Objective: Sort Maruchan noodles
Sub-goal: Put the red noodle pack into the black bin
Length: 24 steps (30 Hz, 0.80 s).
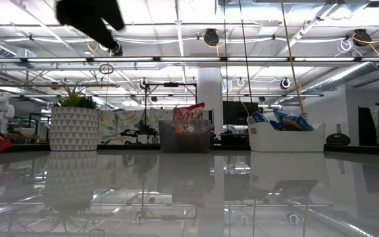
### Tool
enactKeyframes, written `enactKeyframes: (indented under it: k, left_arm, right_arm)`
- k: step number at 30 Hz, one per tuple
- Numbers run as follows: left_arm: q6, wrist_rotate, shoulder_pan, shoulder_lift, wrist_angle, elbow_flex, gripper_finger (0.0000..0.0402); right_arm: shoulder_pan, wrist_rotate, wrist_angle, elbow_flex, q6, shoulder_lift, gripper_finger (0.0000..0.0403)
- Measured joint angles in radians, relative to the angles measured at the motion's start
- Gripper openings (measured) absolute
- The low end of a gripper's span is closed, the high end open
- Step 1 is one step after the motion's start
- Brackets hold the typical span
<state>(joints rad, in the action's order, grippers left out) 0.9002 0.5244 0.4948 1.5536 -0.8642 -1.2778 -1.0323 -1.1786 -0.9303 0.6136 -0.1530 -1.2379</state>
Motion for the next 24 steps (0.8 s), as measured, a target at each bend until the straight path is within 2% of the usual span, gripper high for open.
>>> enactKeyframes:
  k: [3,7,12,19,24]
  left_arm:
    - [0.09,-0.054,0.056,0.0,0.006,0.0,0.0282]
    - [0.19,-0.06,0.126,0.0,0.067,0.0,0.0282]
    - [0.195,-0.044,0.23,0.001,0.21,-0.001,0.0282]
    - [0.213,0.004,0.393,0.027,0.33,-0.003,0.0282]
    - [0.227,0.034,0.472,0.039,0.312,-0.003,0.0282]
  right_arm:
    - [-0.008,0.0,0.016,0.057,-0.036,-0.073,0.0139]
    - [-0.011,0.002,0.037,0.171,-0.046,-0.195,0.0139]
    - [-0.016,0.03,0.079,0.378,-0.012,-0.346,0.0139]
    - [-0.025,0.058,0.273,0.686,0.087,-0.503,0.0139]
    - [-0.024,0.059,0.308,0.756,0.137,-0.534,0.0139]
